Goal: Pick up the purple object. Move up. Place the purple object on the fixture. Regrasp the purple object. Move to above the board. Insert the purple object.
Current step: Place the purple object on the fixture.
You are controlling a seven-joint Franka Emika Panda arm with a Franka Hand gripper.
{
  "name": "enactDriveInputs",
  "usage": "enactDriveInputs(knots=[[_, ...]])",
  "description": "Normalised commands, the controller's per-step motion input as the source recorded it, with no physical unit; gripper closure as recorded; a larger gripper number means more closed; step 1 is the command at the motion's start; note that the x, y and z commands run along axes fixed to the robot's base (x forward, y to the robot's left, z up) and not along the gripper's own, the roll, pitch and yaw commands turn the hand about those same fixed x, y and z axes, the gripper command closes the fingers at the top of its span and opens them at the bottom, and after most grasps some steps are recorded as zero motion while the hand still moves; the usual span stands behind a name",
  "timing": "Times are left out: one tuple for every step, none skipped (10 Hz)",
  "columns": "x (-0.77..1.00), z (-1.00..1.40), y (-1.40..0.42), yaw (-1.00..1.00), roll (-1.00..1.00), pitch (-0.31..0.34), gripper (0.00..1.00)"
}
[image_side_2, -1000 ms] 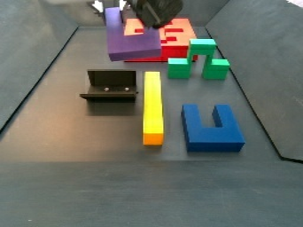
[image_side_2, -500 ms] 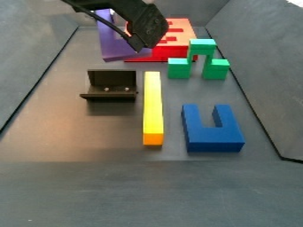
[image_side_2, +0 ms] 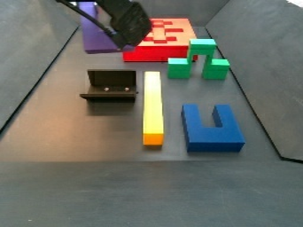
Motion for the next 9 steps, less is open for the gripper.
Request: enactDriveInputs(knots=[[0.44,-0.03,-0.02,-0.30,0.72,-0.291,1.00],[0.59,-0.51,-0.18,-0.23,0.75,0.234,1.00],[0.69,-0.76,0.00,-0.31,0.44,0.257,1.00],[0.49,-0.59,0.00,-0.29,0.50,0.417,1.00],[0.11,-0.68,0.08,-0.14,0.12,0.374,1.00],[0.17,-0.75,0.11,-0.02,0.01,0.446,1.00],[0.00,-0.65,0.14,-0.07,0.00,0.371,1.00],[0.00,-0.43,0.07,0.00,0.05,0.249,1.00],[0.00,-0.24,0.00,0.00,0.16,0.169,1.00]])
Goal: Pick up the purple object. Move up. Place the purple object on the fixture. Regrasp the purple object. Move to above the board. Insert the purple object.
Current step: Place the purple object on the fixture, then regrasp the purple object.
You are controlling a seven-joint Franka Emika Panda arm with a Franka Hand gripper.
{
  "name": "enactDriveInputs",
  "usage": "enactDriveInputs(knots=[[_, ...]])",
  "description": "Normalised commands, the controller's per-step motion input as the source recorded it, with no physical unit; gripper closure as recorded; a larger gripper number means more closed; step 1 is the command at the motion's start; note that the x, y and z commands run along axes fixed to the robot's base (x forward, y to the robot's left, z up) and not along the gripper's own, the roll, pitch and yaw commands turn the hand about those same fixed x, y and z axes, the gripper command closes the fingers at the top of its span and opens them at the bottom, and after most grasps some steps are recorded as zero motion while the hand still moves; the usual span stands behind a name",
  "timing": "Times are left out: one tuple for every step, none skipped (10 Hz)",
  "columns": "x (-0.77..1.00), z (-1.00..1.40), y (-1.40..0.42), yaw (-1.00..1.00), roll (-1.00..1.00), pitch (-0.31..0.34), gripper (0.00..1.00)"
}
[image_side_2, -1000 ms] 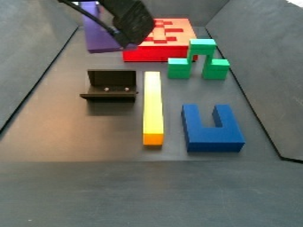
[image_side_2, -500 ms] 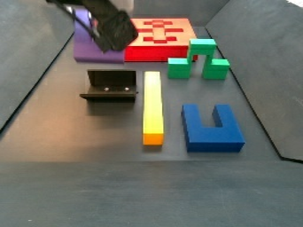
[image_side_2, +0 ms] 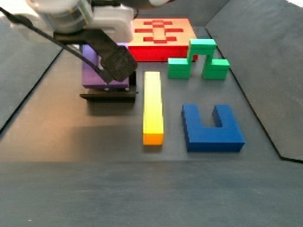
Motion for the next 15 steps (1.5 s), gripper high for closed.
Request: enactDriveInputs(knots=[[0.00,-0.07,0.00,0.00,0.07,0.051,1.00],[-0.04,-0.06,0.00,0.00,0.08,0.000,1.00],[0.00,-0.16,0.00,0.00,0.14,0.034,1.00],[0.00,-0.21,0.00,0.00,0.10,0.000,1.00],[0.08,-0.32,0.00,-0.02,0.09,0.000,1.00],[0.10,-0.28,0.00,-0.01,0.09,0.000,1.00],[0.00,0.00,0.00,0.00,0.01,0.000,1.00],[0.00,0.00,0.00,0.00,0.07,0.000,1.00],[0.00,0.00,0.02,0.00,0.11,0.000,1.00],[0.00,0.00,0.00,0.00,0.00,0.000,0.00],[0.00,0.00,-0.05,0.00,0.06,0.000,0.00],[0.00,0.00,-0.09,0.00,0.13,0.000,0.00],[0.34,0.59,-0.06,-0.07,0.01,0.069,0.00],[0.39,1.00,0.10,-0.11,-0.12,0.103,0.00],[0.46,1.00,0.18,0.00,-0.38,0.097,0.00]])
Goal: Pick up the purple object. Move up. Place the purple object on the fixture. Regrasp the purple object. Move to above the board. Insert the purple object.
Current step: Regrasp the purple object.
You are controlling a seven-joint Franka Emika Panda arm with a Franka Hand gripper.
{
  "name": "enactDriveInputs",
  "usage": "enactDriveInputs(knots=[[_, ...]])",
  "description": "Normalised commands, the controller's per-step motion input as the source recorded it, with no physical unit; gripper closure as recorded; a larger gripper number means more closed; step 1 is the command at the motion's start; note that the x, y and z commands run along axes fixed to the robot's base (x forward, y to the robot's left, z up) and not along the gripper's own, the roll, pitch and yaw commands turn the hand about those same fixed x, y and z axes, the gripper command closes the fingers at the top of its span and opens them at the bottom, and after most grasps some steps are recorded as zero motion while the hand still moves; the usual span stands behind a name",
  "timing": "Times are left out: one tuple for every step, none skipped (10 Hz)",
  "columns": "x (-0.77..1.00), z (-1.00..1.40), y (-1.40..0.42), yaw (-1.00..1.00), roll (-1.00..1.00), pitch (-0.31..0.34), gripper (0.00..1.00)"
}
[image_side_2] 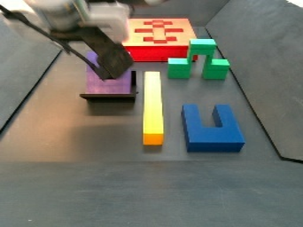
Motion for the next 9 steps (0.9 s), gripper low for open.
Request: enactDriveInputs(knots=[[0.10,1.00,0.03,0.00,-0.32,-0.034,0.00],[0.00,0.80,-0.07,-0.14,0.00,-0.131,0.00],[-0.01,0.86,-0.09,0.00,0.18,-0.020,0.00],[-0.05,0.65,-0.21,-0.02,0.63,0.000,0.00],[-0.01,0.81,-0.15,-0.07,0.79,0.183,0.00],[-0.08,0.70,-0.14,-0.01,0.87,0.166,0.00],[-0.30,0.44,-0.25,0.00,1.00,0.000,0.00],[-0.31,0.08,-0.34,0.00,1.00,0.026,0.00],[-0.32,0.08,-0.34,0.00,1.00,0.043,0.00]])
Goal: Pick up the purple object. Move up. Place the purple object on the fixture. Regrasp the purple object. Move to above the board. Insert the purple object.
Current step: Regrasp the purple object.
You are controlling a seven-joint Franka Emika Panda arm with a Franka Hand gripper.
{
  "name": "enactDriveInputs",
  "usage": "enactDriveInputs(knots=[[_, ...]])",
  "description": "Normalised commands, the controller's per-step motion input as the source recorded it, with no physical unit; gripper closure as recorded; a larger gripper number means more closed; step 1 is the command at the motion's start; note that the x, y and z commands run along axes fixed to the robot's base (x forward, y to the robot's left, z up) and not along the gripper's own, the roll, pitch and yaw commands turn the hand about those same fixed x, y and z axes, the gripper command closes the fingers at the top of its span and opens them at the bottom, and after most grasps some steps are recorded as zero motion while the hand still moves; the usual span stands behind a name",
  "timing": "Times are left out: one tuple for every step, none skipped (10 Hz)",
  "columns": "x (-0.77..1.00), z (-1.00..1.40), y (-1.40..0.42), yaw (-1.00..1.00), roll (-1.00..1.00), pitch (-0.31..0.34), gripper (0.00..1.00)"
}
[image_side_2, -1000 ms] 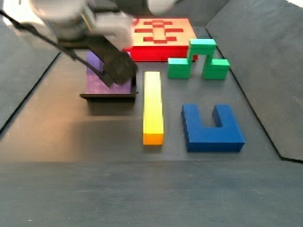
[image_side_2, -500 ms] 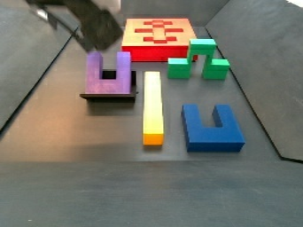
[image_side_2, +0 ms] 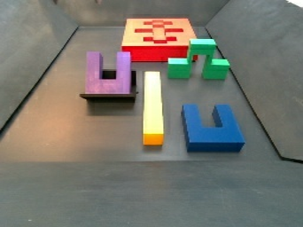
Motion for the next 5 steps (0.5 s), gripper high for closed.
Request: enactDriveInputs(knots=[[-0.32,0.08,-0.34,0.00,1.00,0.046,0.00],[-0.30,0.07,-0.33,0.00,1.00,0.037,0.00],[-0.27,0.06,-0.33,0.00,1.00,0.029,0.00],[-0.22,0.04,-0.33,0.00,1.00,0.011,0.00],[-0.17,0.03,-0.32,0.00,1.00,0.000,0.00]])
